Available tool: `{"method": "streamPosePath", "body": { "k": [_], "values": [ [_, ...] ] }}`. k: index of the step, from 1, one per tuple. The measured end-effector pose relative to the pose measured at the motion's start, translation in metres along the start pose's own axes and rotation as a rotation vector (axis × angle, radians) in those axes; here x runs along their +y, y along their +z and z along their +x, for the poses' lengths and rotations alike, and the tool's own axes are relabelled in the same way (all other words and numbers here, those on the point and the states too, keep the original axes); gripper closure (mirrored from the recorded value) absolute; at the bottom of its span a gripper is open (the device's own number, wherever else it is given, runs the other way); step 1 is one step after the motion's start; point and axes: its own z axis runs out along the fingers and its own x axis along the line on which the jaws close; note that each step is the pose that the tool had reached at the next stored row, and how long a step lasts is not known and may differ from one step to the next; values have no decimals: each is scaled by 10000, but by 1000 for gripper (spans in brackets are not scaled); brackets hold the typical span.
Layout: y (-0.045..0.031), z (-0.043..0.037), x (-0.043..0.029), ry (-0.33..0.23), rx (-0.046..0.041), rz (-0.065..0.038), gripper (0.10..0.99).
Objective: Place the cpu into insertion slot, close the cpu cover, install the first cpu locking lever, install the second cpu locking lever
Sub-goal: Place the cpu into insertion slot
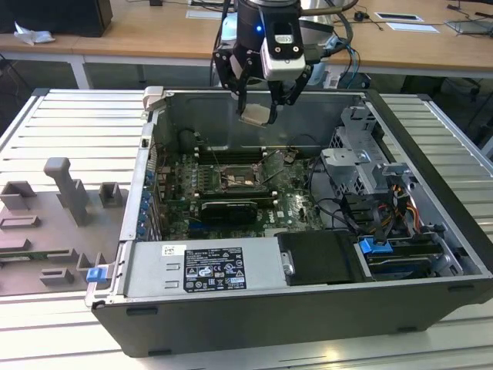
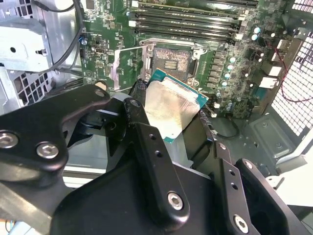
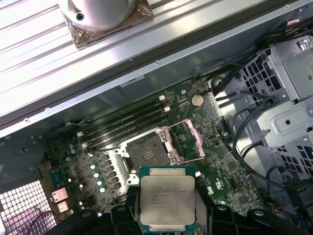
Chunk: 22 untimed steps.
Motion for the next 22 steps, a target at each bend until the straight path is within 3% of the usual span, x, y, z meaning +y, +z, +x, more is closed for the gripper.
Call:
{"method": "streamPosePath", "body": {
  "k": [10, 22],
  "values": [
    [80, 0, -9, 67, 6, 3, 545],
    [107, -1, -11, 261, 8, 23, 545]
  ]
}}
